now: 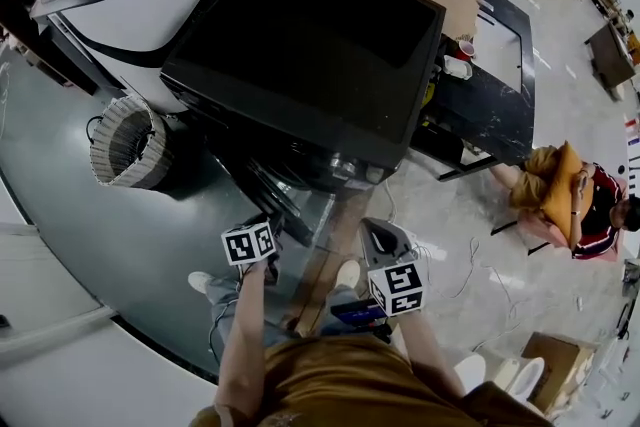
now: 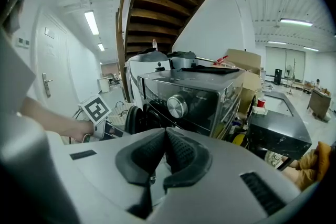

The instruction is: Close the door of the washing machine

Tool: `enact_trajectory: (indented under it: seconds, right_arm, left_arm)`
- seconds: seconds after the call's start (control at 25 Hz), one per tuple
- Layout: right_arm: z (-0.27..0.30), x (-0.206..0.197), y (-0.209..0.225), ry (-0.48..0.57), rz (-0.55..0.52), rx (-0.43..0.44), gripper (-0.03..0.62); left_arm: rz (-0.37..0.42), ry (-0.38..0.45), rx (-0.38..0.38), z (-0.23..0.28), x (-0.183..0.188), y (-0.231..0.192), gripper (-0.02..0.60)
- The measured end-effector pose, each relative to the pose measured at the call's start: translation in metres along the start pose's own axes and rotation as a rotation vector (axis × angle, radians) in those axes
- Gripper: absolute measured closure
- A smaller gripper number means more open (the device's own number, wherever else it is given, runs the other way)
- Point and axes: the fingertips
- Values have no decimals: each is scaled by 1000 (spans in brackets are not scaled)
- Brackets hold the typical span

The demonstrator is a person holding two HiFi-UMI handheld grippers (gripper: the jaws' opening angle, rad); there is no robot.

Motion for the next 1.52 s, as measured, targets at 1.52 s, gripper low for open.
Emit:
enact_trajectory:
  seconds: [1.52]
  right_arm:
    - [-22, -19, 63, -7, 92, -108, 582]
  left_arm:
    - [-35, -25, -99, 67, 65, 76, 382]
Point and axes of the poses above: the fingertips, and each gripper's own axes: z forward along the fingers, y to its right, x out of its top, and after that the axes turned 7 degrees about x, right-handed
